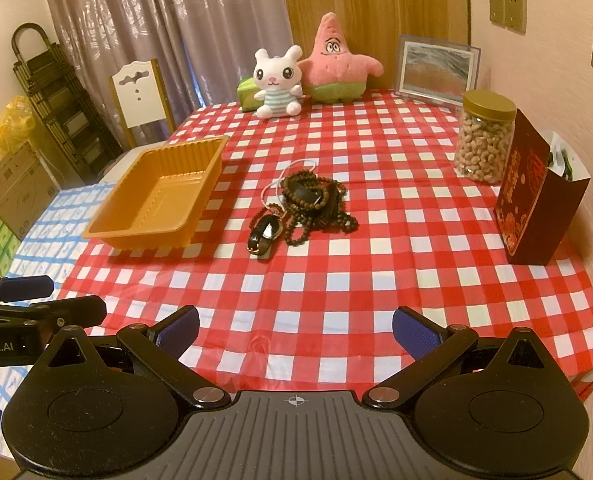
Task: Organize jewelry
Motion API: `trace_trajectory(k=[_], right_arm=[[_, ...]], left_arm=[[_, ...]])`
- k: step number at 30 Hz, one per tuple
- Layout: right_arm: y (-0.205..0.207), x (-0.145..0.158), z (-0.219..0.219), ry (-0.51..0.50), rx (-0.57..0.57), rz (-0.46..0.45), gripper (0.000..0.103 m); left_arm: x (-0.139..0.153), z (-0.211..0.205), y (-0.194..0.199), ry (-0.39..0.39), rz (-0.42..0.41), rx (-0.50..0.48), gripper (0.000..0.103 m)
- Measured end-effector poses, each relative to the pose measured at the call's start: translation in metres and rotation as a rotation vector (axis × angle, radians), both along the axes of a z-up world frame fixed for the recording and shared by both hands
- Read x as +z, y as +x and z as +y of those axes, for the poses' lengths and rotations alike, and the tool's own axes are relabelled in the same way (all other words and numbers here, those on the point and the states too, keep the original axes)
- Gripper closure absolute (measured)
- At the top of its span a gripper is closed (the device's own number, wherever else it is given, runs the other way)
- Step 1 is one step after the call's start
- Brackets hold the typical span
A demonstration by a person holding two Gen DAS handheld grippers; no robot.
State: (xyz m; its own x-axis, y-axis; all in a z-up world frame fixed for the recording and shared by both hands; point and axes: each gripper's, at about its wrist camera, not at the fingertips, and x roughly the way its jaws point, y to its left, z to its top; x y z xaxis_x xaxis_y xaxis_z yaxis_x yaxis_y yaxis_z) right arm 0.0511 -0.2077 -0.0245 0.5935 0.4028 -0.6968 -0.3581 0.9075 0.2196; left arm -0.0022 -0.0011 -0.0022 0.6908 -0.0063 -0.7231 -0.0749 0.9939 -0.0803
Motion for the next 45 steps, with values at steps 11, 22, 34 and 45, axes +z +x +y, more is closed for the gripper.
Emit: trace_trajectory(k=[11,22,34,45], right_arm=[[0.006,-0.001,0.002,0.002,0.013,0.000,0.000],[0.013,-0.005,0.001,0.005,0.026,0.005,0.001],[0.026,-0.012,-0.010,0.018,0.040,-0.018,0.000],[0.059,-0.032,-0.034,0.086,0.037,-0.086,0.001]], left_arm=[[0.000,-0.001,0.001,0.001,0.001,0.003,0.015],[0.007,0.008,0.002,0.000,0.005,0.007,0.015],[-0.008,0.001,0.019,0.002,0.016,0.058,0.015],[-0.035,0.036,0.012,0.016,-0.021,0.257,0.017]])
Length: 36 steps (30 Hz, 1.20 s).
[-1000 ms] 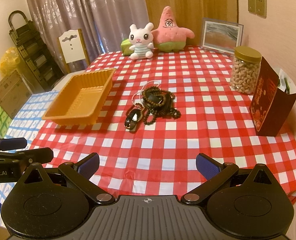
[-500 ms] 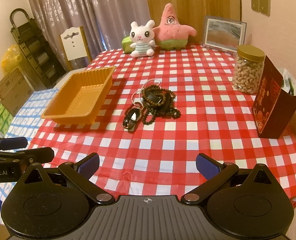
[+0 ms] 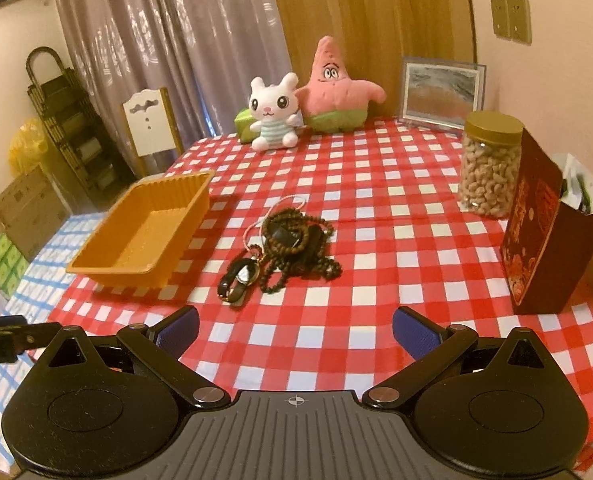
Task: Organize jewelry
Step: 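Move the left gripper to the orange tray rim while the right gripper approaches the jewelry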
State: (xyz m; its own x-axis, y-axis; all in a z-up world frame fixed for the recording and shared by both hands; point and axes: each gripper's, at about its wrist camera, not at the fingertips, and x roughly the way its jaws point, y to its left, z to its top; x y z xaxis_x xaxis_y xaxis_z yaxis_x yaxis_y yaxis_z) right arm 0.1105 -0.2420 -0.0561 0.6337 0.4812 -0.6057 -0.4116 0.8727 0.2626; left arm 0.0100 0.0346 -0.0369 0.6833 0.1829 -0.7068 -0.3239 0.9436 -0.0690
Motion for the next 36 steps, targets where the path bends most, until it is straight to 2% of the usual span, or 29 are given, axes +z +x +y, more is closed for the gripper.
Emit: trace_trajectory(k=[8,14,16,18,24,30,36], right_arm=[[0.016,-0.021,0.018,-0.020,0.017,0.005,0.001],[0.033,-0.035,0.045,-0.068,-0.012,0.001,0.001],[0.040,-0.040,0.054,-0.077,-0.028,0.002,0.008],[0.049,-0.045,0.066,-0.083,-0.047,0.021,0.015],[0.071,-0.058,0.097,-0.084,-0.098,0.058,0.016],[0.085,-0.064,0.119,-0.101,-0.134,0.068,0.016],[0.097,-0.071,0.130,-0.120,-0.180,0.081,0.016]], left_arm=[[-0.016,0.037,-0.001,0.040,0.017,0.105,0.019],[-0.033,0.072,0.011,0.075,-0.005,0.153,0.023],[-0.040,0.085,0.019,0.078,-0.001,0.158,0.026],[-0.046,0.100,0.026,0.063,-0.011,0.164,0.030],[-0.061,0.138,0.047,0.008,-0.043,0.182,0.030],[-0.063,0.167,0.063,-0.076,-0.138,0.200,0.030],[-0.075,0.191,0.080,-0.143,-0.185,0.248,0.030]])
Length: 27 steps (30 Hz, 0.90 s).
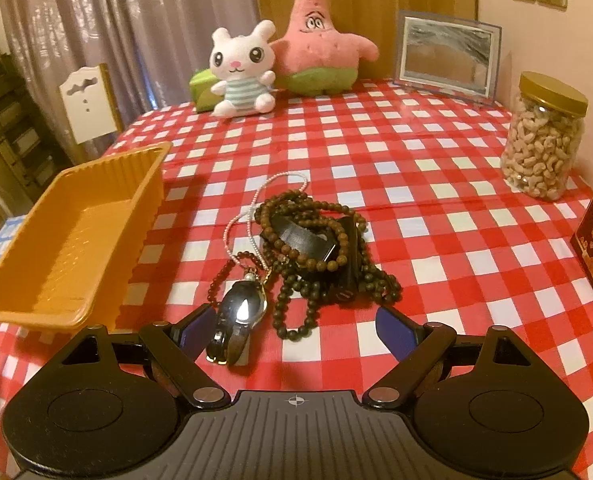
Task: Organize jewelry
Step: 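Move the left gripper to the orange tray rim while the right gripper approaches the jewelry, then grasp the tray rim with the left gripper while the right gripper grasps a black item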
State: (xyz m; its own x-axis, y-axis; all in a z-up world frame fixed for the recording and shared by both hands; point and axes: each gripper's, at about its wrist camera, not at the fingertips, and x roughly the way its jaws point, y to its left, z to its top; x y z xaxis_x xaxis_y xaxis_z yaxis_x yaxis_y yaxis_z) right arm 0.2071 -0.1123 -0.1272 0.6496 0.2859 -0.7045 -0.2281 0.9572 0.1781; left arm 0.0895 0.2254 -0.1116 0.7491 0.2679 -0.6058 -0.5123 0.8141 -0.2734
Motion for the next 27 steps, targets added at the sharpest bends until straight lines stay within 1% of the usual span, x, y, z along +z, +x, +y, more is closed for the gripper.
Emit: trace_trajectory(k=[4,6,7,9,10,11,14,16,17,18,19,22,24,27], right_arm=[[0.004,-0.006,0.006,-0.012,-0.017,0.011,0.016],[0.006,-0.010,0.010,-0.019,-0.024,0.019,0.016],[0.006,-0.012,0.011,-0.020,-0.026,0.022,0.016],[0.007,-0.013,0.013,-0.025,-0.031,0.022,0.016],[0.007,-0.014,0.014,-0.026,-0.033,0.020,0.016],[0.007,-0.014,0.014,-0.028,-0.036,0.020,0.016],[0.009,-0.015,0.015,-0.028,-0.047,0.020,0.016],[0.010,-0.016,0.015,-0.026,-0.053,0.019,0.016],[0.011,-0.016,0.016,-0.024,-0.055,0.020,0.016],[0.011,-0.016,0.017,-0.024,-0.057,0.020,0.017],[0.011,-0.017,0.018,-0.022,-0.057,0.020,0.017],[0.012,-0.017,0.022,-0.020,-0.051,0.022,0.020],[0.013,-0.018,0.025,-0.018,-0.042,0.022,0.022],[0.015,-0.019,0.030,-0.015,-0.029,0.022,0.026]], left_arm=[[-0.012,0.007,0.013,-0.016,-0.014,0.010,0.034],[-0.018,0.008,0.020,-0.014,-0.005,0.003,0.041],[-0.021,0.008,0.023,-0.015,0.000,0.000,0.043],[-0.026,0.009,0.028,-0.011,0.001,0.001,0.051],[-0.028,0.009,0.030,-0.010,0.001,0.002,0.052],[-0.029,0.009,0.032,-0.007,0.000,0.005,0.055],[-0.031,0.008,0.038,0.018,-0.006,0.005,0.065],[-0.031,0.007,0.040,0.044,-0.003,0.009,0.068],[-0.031,0.007,0.041,0.052,-0.002,0.008,0.072],[-0.032,0.007,0.042,0.053,0.001,0.001,0.082],[-0.033,0.008,0.043,0.055,0.007,-0.006,0.086],[-0.033,0.010,0.043,0.072,0.007,-0.010,0.087],[-0.031,0.010,0.043,0.086,0.004,-0.014,0.092],[-0.026,0.011,0.043,0.103,0.004,-0.042,0.093]])
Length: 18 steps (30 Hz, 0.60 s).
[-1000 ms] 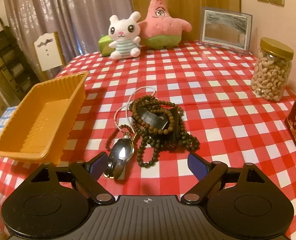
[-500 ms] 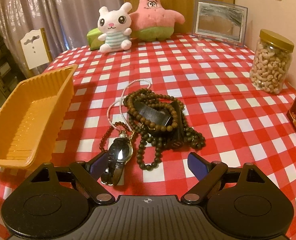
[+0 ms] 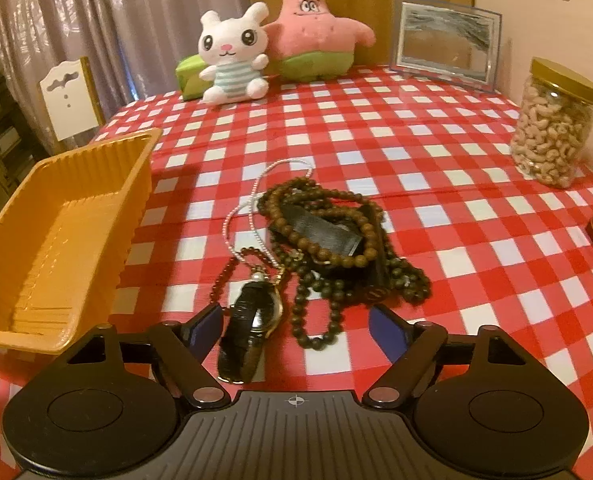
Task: Organize jewelry
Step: 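Grasp the tray rim with the left gripper while the right gripper grasps a black item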
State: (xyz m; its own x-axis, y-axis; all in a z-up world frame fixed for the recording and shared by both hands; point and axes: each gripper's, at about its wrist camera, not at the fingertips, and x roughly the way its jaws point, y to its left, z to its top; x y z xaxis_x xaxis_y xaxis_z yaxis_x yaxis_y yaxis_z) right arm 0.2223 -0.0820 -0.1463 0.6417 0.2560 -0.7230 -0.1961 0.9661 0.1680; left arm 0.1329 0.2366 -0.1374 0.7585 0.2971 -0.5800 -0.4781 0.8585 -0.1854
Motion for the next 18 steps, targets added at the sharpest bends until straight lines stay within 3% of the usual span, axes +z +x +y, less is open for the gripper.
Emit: trace_trajectory(k=[4,9,14,18], right_arm=[[0.003,-0.004,0.008,-0.010,0.020,0.002,0.036],[0.006,-0.008,0.017,-0.017,0.052,0.019,0.065],[0.006,-0.008,0.025,-0.026,0.088,0.029,0.086],[0.007,-0.008,0.026,-0.031,0.097,0.031,0.089]], left_arm=[[0.008,-0.002,0.001,0.024,-0.006,-0.036,0.095],[0.012,-0.004,0.002,0.046,-0.006,-0.053,0.095],[0.014,-0.003,0.003,0.042,-0.005,-0.067,0.096],[0.014,-0.002,0.002,0.037,0.000,-0.076,0.096]])
